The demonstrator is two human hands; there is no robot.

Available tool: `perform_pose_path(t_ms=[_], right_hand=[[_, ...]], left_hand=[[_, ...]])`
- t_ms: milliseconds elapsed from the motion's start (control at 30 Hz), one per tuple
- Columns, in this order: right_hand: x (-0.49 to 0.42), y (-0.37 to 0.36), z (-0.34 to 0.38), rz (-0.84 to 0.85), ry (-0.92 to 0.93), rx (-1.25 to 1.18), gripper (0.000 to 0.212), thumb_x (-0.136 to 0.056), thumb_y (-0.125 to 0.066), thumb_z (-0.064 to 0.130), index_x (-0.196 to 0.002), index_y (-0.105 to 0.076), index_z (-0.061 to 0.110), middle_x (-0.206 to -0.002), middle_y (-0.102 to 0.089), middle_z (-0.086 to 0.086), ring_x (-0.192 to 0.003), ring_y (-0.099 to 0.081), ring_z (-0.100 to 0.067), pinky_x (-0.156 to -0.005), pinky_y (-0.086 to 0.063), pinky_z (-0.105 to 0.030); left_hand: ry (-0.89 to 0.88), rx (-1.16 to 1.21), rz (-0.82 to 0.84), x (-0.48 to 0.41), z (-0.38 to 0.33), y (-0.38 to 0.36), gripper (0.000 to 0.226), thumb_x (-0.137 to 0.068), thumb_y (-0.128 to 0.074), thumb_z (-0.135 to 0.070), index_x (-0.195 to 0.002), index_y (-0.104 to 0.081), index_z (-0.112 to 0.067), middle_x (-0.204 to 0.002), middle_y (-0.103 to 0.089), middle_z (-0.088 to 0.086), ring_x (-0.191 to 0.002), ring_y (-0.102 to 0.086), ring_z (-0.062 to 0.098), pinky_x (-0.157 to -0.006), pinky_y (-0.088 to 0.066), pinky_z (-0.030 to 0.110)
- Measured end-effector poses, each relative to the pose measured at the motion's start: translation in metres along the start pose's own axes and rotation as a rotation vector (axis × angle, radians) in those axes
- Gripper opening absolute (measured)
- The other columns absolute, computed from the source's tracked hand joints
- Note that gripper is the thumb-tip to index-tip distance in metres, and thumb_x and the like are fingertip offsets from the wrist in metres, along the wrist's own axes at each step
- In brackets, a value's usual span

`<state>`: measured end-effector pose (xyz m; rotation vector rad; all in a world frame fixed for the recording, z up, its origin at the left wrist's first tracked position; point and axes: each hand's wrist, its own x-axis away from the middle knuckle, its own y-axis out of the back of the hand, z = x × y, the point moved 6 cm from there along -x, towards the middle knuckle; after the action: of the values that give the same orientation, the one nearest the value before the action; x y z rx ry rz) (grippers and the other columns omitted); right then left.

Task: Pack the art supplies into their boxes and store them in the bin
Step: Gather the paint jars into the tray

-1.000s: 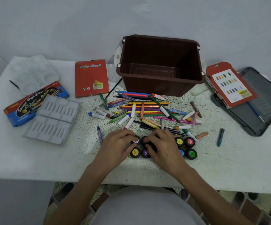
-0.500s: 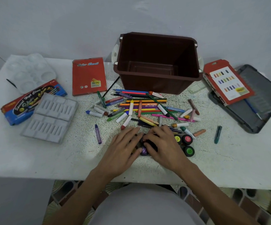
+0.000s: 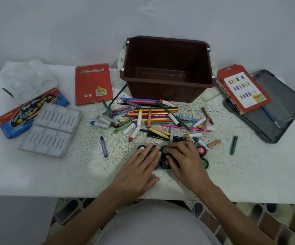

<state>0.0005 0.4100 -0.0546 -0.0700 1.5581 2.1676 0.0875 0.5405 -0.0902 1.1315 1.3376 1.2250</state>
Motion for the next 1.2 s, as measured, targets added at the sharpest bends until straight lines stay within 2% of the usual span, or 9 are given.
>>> perform_pose_path(t_ms=[67,267,467,667,800,967,1067,1200], right_hand=[[-0.002,0.002,-0.001,-0.007,-0.014,-0.019,0.025,-0.095,-0.058,0.023,-0.112,-0.071,0.010,-0.110,-0.065,-0.003,-0.100,-0.054,-0.026,-0.090,-0.044,-0.039],[-0.008,-0.001,-0.009,0.029,-0.083,-0.100,0.024,-0.087,-0.071,0.022,-0.107,-0.073,0.011,-0.102,-0.065,-0.002,-0.097,-0.052,-0.023,-0.085,-0.045,-0.037],[-0.010,-0.002,-0.010,0.025,-0.106,-0.191,0.012,-0.084,-0.075,0.016,-0.094,-0.070,0.013,-0.099,-0.062,0.001,-0.093,-0.049,-0.020,-0.081,-0.041,-0.033],[-0.011,0.002,-0.018,0.058,-0.074,-0.194,0.010,-0.084,-0.076,0.019,-0.093,-0.075,0.014,-0.105,-0.068,0.004,-0.099,-0.048,-0.015,-0.085,-0.045,-0.035],[-0.007,0.009,-0.011,0.021,0.020,-0.134,0.021,-0.093,-0.063,0.028,-0.098,-0.076,0.013,-0.108,-0.067,0.001,-0.099,-0.052,-0.019,-0.090,-0.046,-0.041],[0.017,0.011,0.003,-0.005,0.101,-0.030,0.017,-0.091,-0.067,0.032,-0.098,-0.074,0.018,-0.098,-0.065,0.003,-0.099,-0.055,-0.023,-0.101,-0.038,-0.056],[0.026,0.007,0.005,-0.004,0.107,-0.006,0.023,-0.094,-0.061,0.037,-0.101,-0.074,0.019,-0.100,-0.065,0.003,-0.100,-0.057,-0.024,-0.108,-0.033,-0.055],[0.029,0.007,0.007,-0.028,0.109,-0.008,0.025,-0.095,-0.059,0.035,-0.103,-0.074,0.017,-0.104,-0.066,0.002,-0.104,-0.057,-0.024,-0.112,-0.031,-0.055]], left_hand=[[-0.020,-0.009,0.004,-0.001,-0.001,-0.001,0.070,-0.104,-0.034,-0.050,-0.154,-0.022,-0.002,-0.163,-0.015,0.013,-0.152,-0.011,0.028,-0.118,-0.019,0.045],[-0.031,-0.022,-0.015,-0.001,-0.001,0.000,0.070,-0.103,-0.036,-0.048,-0.153,-0.023,-0.001,-0.162,-0.018,0.015,-0.151,-0.013,0.028,-0.119,-0.018,0.044],[-0.025,-0.012,-0.024,-0.002,-0.001,0.002,0.070,-0.104,-0.034,-0.048,-0.153,-0.024,0.000,-0.162,-0.019,0.015,-0.151,-0.014,0.027,-0.120,-0.017,0.043],[-0.028,0.007,-0.035,-0.001,0.000,0.003,0.070,-0.103,-0.035,-0.048,-0.153,-0.025,-0.001,-0.162,-0.020,0.014,-0.151,-0.014,0.026,-0.120,-0.016,0.042],[-0.021,0.019,-0.032,-0.001,0.000,0.004,0.070,-0.104,-0.033,-0.050,-0.154,-0.023,-0.001,-0.163,-0.017,0.013,-0.152,-0.011,0.025,-0.121,-0.015,0.041],[-0.018,0.043,-0.012,-0.005,0.001,0.003,0.072,-0.104,-0.032,-0.052,-0.155,-0.019,-0.003,-0.165,-0.011,0.011,-0.152,-0.006,0.025,-0.120,-0.014,0.043],[-0.037,0.053,0.015,-0.010,0.001,0.002,0.074,-0.103,-0.031,-0.055,-0.156,-0.017,-0.006,-0.165,-0.008,0.008,-0.153,-0.004,0.025,-0.120,-0.014,0.045],[-0.059,0.021,0.036,-0.015,-0.002,0.002,0.075,-0.103,-0.031,-0.056,-0.156,-0.016,-0.006,-0.165,-0.007,0.009,-0.153,-0.003,0.026,-0.119,-0.015,0.047]])
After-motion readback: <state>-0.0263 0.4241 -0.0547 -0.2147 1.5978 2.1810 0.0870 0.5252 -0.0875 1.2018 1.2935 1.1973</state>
